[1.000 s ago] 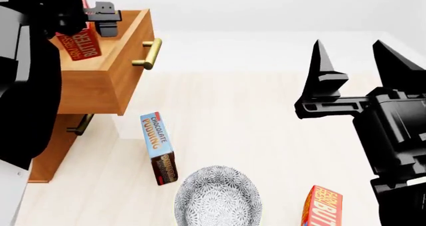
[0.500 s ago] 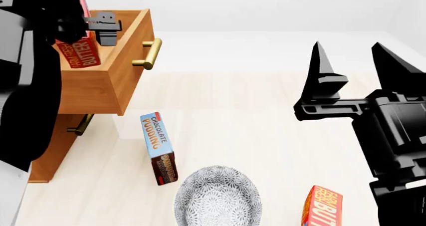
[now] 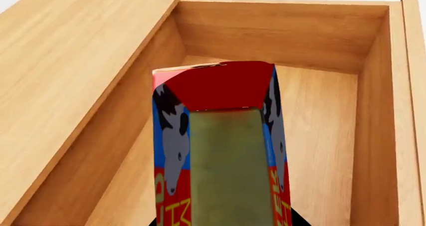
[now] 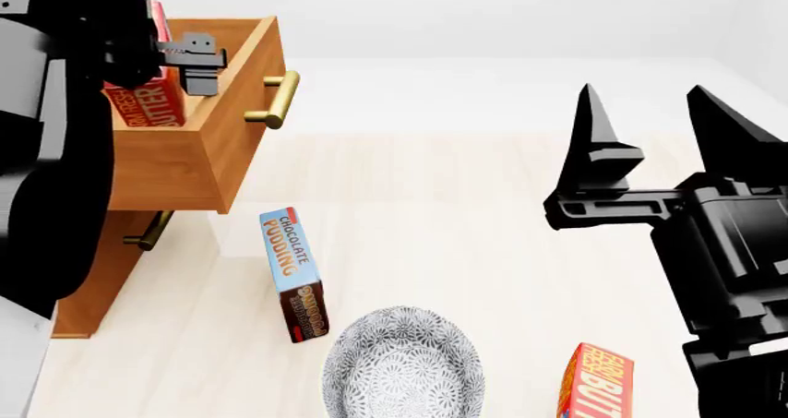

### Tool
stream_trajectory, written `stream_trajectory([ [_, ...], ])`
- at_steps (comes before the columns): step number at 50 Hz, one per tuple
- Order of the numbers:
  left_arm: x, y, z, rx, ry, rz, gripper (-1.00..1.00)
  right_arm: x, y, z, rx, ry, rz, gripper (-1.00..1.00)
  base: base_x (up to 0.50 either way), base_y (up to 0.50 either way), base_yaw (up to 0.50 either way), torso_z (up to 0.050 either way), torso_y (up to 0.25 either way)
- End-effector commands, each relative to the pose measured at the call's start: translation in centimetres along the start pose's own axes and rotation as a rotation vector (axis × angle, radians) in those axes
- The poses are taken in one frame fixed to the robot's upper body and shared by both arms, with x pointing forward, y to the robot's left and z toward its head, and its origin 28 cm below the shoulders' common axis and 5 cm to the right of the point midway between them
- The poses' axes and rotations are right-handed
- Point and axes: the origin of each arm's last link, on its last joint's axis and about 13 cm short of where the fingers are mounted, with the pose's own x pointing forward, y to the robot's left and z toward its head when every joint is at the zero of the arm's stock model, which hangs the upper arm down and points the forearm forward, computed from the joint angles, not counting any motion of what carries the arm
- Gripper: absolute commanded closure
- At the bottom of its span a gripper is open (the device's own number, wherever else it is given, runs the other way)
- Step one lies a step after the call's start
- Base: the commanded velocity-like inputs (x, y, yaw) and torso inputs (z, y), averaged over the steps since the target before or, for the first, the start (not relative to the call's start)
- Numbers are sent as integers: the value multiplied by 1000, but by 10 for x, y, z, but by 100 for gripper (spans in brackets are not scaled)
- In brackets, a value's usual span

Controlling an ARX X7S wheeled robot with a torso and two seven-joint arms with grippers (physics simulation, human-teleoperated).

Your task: Put the butter at the front in the top drawer of the cabinet and close it.

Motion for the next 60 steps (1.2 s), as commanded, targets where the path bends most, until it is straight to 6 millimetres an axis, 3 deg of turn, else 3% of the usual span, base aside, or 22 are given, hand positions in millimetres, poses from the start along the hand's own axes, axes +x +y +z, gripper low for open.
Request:
stream_trajectory([
  [1, -1, 0, -1, 18, 8, 16, 100, -1, 0, -1, 2, 1, -2, -100, 0, 0, 0, 0, 0],
  [9, 0, -1, 0, -13, 9, -5, 100, -1, 0, -2, 4, 2, -3, -100, 0, 0, 0, 0, 1],
  [10, -1, -1, 0, -18, 8, -9, -100, -1, 0, -2, 4, 1, -3, -100, 0, 0, 0, 0, 0],
  [33, -7, -3, 6, -15, -26, -64, -100, -3, 1, 0, 5, -3, -3, -100, 0, 0, 0, 0, 0],
  [51, -57, 1, 47, 17, -234, -174, -100, 0, 2, 2, 4, -10, 7, -100, 0, 0, 0, 0, 0],
  [60, -75, -23, 56, 164, -338, -387, -100, 2, 3, 1, 7, -9, 14, -100, 0, 0, 0, 0, 0],
])
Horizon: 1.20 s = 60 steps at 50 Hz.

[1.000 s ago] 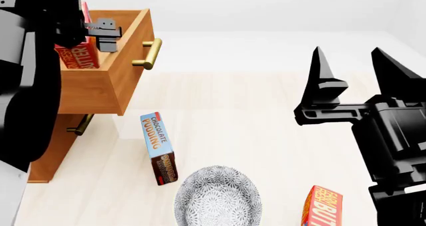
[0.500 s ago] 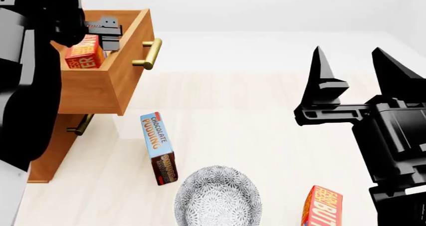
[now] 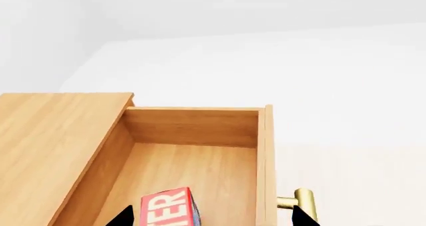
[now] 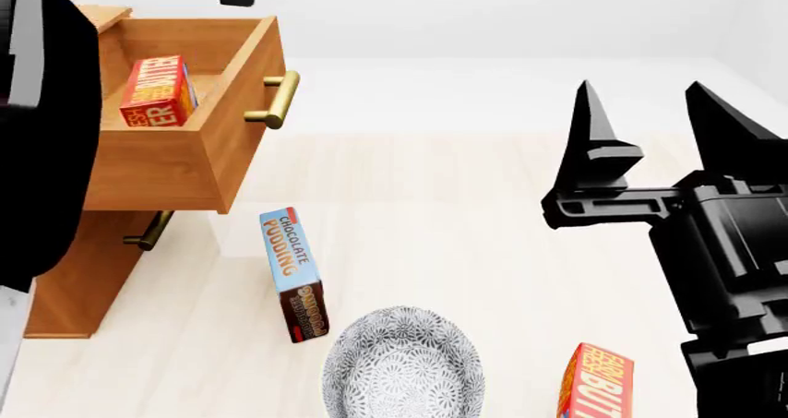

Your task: Put the butter at the front in the top drawer of the cabinet and close it.

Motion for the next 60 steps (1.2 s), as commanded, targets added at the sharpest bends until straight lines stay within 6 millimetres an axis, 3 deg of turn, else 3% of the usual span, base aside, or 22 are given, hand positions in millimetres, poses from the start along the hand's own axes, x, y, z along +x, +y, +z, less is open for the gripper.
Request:
stream_trajectory([
  [1, -15, -25, 18, 113, -106, -218, -100, 1, 1, -1, 2, 0, 6, -100, 0, 0, 0, 0, 0],
  [7, -23, -59, 17, 226, -141, -396, -100, 1, 1, -3, 6, 0, 7, -100, 0, 0, 0, 0, 0],
  [14, -33, -101, 3, 314, -150, -587, -100, -2, -1, -4, 12, -2, 0, -100, 0, 0, 0, 0, 0],
  [25, -37, -131, -27, 401, -47, -714, -100, -6, -3, -8, 18, -6, -13, -100, 0, 0, 0, 0, 0],
  [33, -39, -134, -48, 426, 19, -749, -100, -6, -1, -8, 22, -5, -13, -100, 0, 0, 0, 0, 0],
  [60, 7, -114, -107, 440, 332, -544, -100, -8, -2, -9, 31, -7, -18, -100, 0, 0, 0, 0, 0],
])
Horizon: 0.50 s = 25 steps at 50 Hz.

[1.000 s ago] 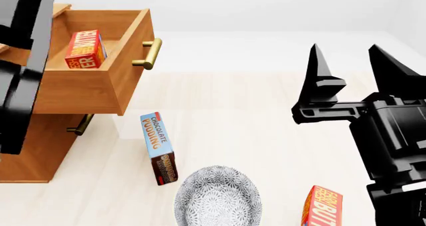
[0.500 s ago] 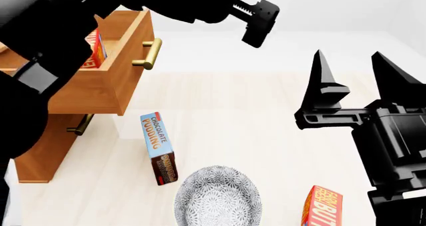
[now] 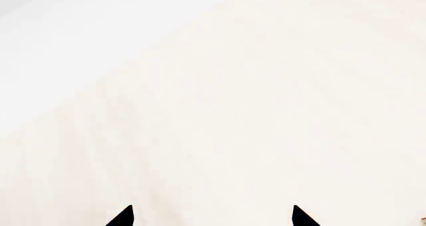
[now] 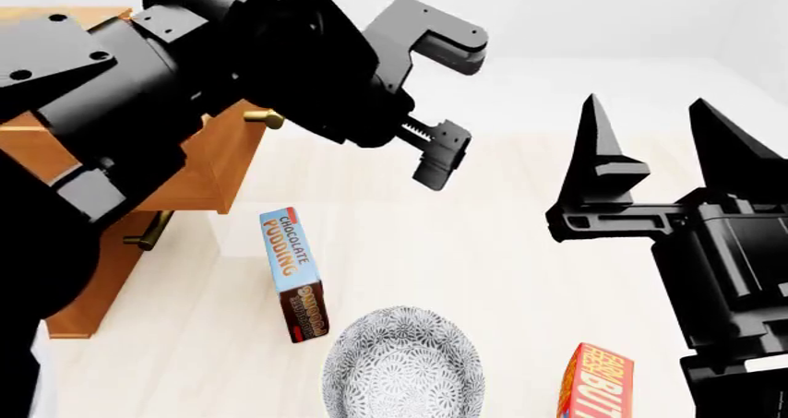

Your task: Put the butter at the front in the top drawer of the cabinet and close it.

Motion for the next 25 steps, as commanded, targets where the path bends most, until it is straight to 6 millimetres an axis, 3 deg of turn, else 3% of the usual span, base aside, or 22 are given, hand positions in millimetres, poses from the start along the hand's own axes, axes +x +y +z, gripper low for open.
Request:
stream_trajectory([
  [1, 17, 10, -28, -41, 144, 64, -100, 0, -1, -2, 5, 1, -2, -100, 0, 0, 0, 0, 0],
  [9, 32, 20, -54, -43, 264, 163, -100, 0, 0, -4, 12, 2, 3, -100, 0, 0, 0, 0, 0],
  [25, 43, 56, -80, -158, 339, 330, -100, 0, 0, -7, 17, 4, 6, -100, 0, 0, 0, 0, 0],
])
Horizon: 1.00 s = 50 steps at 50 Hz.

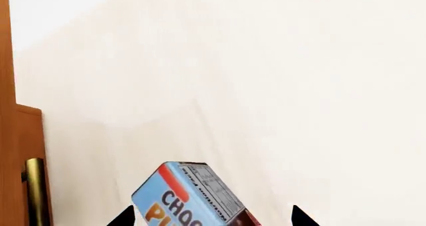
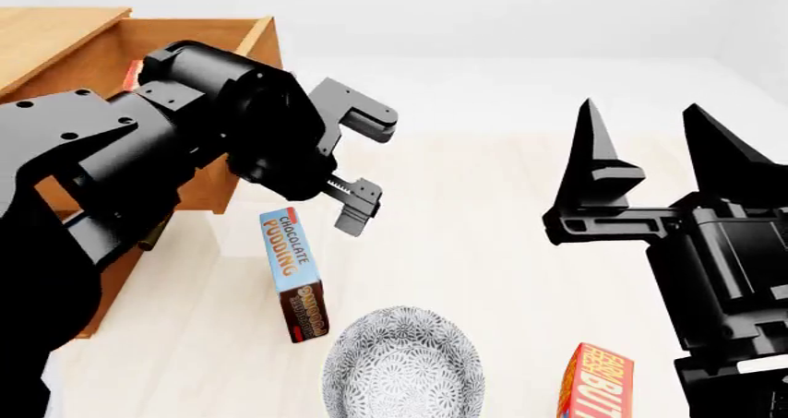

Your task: Put the butter at the front in the top drawer of the cabinet and close it.

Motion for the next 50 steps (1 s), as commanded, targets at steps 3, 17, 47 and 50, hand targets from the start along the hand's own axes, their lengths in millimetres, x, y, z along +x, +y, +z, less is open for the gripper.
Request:
stream_trajectory([
  [3, 20, 27, -20, -112, 83, 121, -100, 0, 0, -3, 5, 2, 4, -100, 0, 0, 0, 0, 0],
  [17, 27, 59, -36, -272, 105, 229, -100, 1, 0, -6, 11, 4, 8, -100, 0, 0, 0, 0, 0],
  [47, 20, 150, -88, -694, 185, 664, -100, 1, -1, -8, 18, 5, 4, -100, 0, 0, 0, 0, 0],
  [50, 18, 155, -90, -713, 186, 714, -100, 1, -2, -8, 19, 5, 4, -100, 0, 0, 0, 0, 0],
])
